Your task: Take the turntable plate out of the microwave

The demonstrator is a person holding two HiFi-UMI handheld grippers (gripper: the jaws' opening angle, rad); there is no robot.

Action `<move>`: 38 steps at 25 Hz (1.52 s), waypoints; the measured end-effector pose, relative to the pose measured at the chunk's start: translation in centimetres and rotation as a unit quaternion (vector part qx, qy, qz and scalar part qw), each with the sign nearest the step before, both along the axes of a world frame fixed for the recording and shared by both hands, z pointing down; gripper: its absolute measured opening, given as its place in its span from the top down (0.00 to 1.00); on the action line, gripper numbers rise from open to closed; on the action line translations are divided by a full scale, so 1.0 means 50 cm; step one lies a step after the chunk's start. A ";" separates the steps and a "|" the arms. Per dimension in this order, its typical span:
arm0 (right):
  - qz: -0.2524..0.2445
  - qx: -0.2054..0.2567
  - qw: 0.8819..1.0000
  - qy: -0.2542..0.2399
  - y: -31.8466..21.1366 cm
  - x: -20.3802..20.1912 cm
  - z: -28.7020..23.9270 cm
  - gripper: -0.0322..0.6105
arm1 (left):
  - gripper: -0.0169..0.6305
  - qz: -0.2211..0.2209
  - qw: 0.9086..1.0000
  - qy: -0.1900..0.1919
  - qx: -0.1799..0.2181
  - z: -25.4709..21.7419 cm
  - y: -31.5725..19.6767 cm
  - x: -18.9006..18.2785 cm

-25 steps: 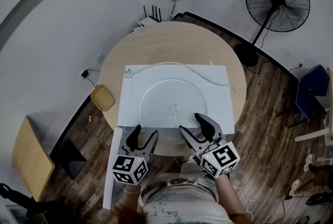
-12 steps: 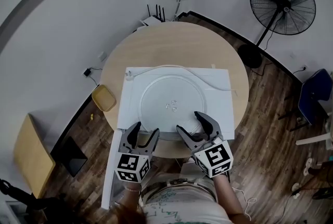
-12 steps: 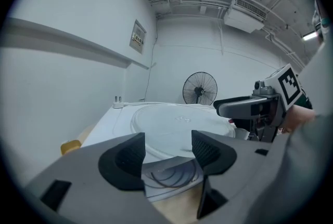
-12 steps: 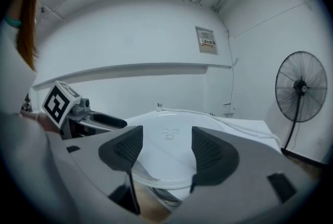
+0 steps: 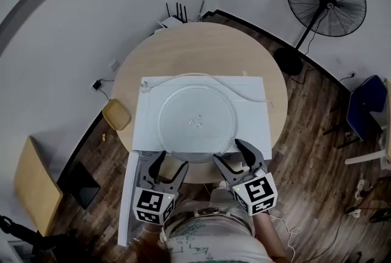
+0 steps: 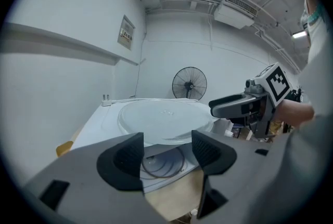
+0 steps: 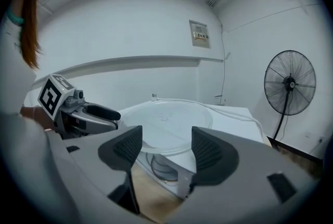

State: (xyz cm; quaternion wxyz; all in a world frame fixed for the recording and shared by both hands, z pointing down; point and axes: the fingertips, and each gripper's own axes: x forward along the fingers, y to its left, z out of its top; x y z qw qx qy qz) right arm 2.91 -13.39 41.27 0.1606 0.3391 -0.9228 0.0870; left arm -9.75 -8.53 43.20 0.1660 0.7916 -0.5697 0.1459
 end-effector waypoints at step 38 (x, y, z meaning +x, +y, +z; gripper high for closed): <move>-0.024 -0.015 0.999 -0.017 0.036 0.003 0.007 0.76 | 0.62 0.021 0.999 0.010 0.033 -0.026 -0.006 0.017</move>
